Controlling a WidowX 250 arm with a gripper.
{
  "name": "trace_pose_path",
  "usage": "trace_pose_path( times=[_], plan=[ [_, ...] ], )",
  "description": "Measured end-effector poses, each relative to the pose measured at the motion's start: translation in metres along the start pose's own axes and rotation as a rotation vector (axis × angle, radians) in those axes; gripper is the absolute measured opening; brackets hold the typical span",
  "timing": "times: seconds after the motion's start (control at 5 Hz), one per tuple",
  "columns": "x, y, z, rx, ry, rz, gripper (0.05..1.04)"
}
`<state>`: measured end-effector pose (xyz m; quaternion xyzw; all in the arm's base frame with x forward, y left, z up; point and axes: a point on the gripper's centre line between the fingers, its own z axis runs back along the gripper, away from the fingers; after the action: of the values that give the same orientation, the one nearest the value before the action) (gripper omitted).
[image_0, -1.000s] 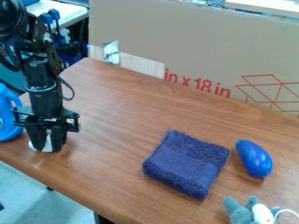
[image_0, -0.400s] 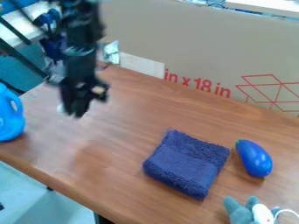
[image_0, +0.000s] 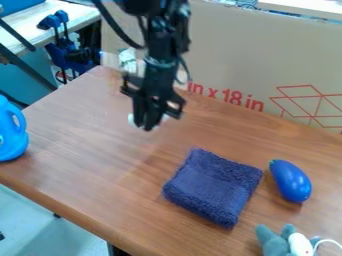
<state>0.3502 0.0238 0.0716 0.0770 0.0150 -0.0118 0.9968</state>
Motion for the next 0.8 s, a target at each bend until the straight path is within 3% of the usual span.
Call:
trace_pose_path(
  times=[0.2, 0.6, 0.8],
  plan=[
    [0.014, -0.024, -0.017, -0.035, 0.051, -0.052, 0.227],
    [0.016, -0.033, -0.025, -0.059, 0.062, -0.037, 0.261],
    [0.012, -0.036, -0.026, -0.036, 0.079, 0.066, 0.536]
  ],
)
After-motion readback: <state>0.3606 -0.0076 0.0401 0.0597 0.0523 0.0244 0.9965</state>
